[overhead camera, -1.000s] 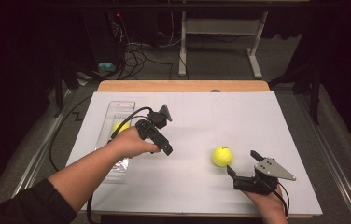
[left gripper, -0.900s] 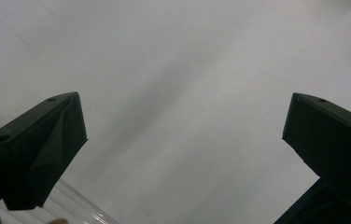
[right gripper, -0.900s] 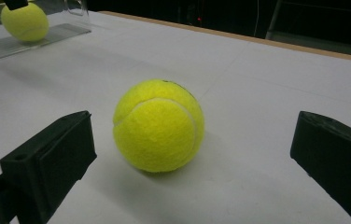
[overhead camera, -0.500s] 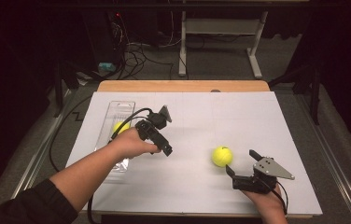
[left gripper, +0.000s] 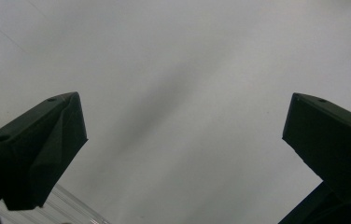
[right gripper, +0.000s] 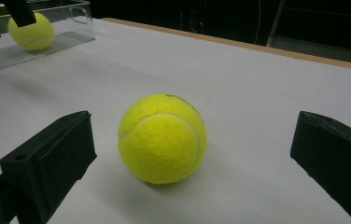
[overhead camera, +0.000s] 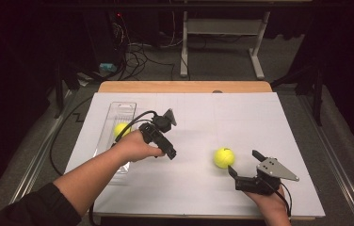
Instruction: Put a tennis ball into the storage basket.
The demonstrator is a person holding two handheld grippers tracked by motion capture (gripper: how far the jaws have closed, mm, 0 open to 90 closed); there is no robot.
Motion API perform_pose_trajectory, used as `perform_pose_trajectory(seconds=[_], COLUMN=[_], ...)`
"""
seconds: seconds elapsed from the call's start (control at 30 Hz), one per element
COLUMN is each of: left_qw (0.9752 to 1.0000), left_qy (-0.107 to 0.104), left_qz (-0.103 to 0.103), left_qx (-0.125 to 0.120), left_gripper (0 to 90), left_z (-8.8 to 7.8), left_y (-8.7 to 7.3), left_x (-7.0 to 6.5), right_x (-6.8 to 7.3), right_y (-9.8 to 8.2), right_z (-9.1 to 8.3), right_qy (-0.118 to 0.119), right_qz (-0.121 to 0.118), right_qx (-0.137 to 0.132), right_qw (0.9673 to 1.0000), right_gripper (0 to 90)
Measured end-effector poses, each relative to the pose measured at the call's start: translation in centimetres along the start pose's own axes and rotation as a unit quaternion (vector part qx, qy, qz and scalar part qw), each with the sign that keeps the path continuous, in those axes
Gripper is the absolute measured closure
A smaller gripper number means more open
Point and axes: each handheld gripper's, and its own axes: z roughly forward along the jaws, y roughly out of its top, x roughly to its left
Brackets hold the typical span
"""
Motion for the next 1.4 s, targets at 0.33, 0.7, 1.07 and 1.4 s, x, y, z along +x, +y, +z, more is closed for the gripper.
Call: perform_pose_trajectory(seconds=[0.33,0.7,1.07,1.4], left_qw=[1.0,1.0,1.0,1.0], left_qy=[-0.002,-0.002,0.0,0.001], left_qz=[-0.003,-0.002,-0.001,0.0], left_qx=[0.002,0.002,0.002,0.005], left_gripper=[0.7,0.7,0.7,1.0], left_z=[-0.1,-0.2,-0.3,-0.2], left_y=[0.0,-0.3,-0.4,-0.4], left_x=[0.1,0.2,0.3,0.2], right_x=[0.2,0.8,1.2,1.3], right_y=[1.3,2.8,3.3,2.7], right_z=[0.7,2.5,3.9,4.6], right_qy=[0.003,0.011,0.014,0.015], right_qz=[-0.003,-0.006,-0.016,-0.015], right_qx=[-0.001,0.005,0.017,0.039], right_qw=[1.0,0.9999,0.9996,0.999], right_gripper=[0.0,0.0,0.0,0.0])
